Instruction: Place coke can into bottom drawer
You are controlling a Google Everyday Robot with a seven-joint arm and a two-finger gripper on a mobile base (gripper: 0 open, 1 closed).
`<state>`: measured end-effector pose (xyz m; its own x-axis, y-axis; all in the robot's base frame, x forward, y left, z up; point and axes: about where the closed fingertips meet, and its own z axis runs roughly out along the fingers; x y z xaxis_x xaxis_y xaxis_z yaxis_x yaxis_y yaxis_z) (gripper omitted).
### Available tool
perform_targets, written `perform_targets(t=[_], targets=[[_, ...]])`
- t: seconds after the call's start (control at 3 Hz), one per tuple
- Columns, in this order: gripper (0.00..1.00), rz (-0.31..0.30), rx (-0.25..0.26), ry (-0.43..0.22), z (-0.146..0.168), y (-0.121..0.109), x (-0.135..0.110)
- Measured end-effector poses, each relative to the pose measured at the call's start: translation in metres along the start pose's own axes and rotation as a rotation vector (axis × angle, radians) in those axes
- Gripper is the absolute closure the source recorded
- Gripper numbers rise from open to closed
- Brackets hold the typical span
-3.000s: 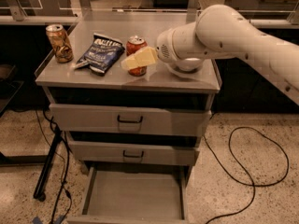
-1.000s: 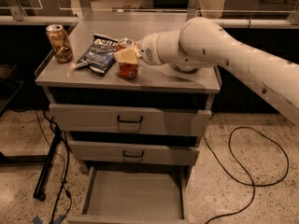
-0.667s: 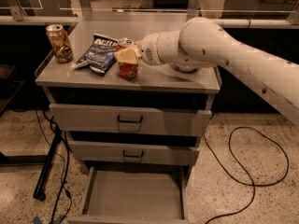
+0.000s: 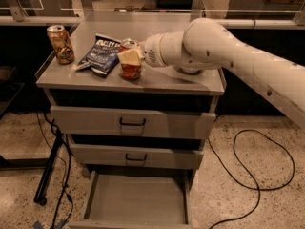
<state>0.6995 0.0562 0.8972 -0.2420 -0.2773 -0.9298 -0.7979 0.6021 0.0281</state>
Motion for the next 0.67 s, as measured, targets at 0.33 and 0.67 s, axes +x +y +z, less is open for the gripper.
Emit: perform_targets(t=[0.33,0.67], targets=[[1.00,0.007,0.008,-0.034,-0.016,0.013,-0.010],[1.00,0.011,0.044,-0.067,-0.061,0.053,-0.017]])
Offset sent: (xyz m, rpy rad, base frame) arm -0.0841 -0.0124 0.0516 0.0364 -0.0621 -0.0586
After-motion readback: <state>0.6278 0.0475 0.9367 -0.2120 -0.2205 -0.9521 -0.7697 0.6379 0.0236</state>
